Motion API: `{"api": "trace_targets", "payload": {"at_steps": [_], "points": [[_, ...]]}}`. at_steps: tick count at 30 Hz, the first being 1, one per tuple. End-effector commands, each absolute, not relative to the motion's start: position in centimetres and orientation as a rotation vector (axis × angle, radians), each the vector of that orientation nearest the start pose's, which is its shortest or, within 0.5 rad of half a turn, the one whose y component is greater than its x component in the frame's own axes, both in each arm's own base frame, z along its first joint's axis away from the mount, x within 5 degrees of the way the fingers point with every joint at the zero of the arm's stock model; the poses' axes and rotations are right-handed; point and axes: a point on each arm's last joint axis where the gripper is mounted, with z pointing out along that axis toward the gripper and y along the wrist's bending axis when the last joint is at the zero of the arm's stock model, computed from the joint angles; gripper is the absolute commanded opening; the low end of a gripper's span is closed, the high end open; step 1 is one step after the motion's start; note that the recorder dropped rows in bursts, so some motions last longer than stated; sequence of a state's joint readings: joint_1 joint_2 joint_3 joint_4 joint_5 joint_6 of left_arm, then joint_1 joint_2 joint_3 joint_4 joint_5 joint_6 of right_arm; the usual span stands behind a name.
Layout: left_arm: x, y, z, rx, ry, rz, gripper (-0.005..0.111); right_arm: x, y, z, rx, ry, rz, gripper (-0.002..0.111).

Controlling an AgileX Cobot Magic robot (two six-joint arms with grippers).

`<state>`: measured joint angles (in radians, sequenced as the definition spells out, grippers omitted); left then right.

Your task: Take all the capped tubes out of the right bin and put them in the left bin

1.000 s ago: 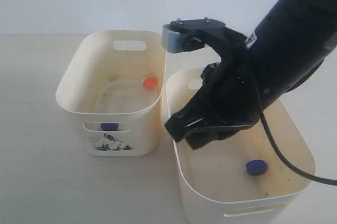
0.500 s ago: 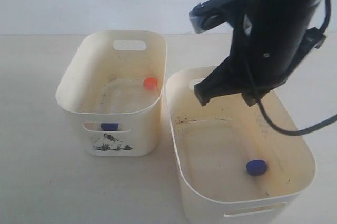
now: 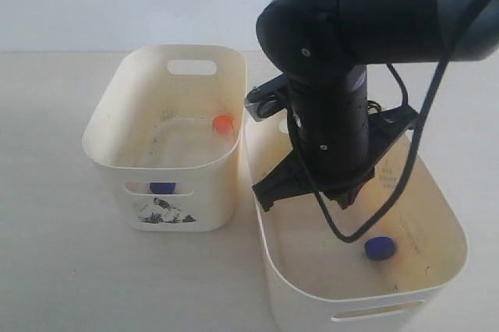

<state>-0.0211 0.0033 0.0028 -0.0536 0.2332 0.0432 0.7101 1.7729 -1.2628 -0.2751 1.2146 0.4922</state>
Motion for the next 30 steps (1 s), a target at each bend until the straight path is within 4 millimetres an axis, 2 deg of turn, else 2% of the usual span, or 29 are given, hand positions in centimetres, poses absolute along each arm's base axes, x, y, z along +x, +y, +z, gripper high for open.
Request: {"api": "trace_targets", "payload": {"at_steps": [1, 9, 17, 23, 30], "points": [[5.5, -0.2, 19.2, 0.013, 1.715, -0.036, 0.004, 26.8, 19.6, 21.5, -0.472, 2.992, -0.427, 0.0], [5.5, -0.2, 19.2, 0.013, 1.715, -0.036, 0.004, 26.8, 19.5, 20.5, -0.485, 3.005, -0.472, 0.0], [5.5, -0.2, 19.2, 0.013, 1.715, -0.036, 0.004, 24.9, 17.9, 17.6, -0.454, 3.097, -0.594, 0.0], [5.5, -0.2, 19.2, 0.013, 1.715, -0.036, 0.004, 24.7, 18.8, 17.1, -0.391, 3.122, -0.413, 0.0], [5.5, -0.2, 19.2, 0.013, 1.715, -0.036, 0.004, 24.8, 18.8, 17.1, -0.393, 3.113, -0.415, 0.0]]}}
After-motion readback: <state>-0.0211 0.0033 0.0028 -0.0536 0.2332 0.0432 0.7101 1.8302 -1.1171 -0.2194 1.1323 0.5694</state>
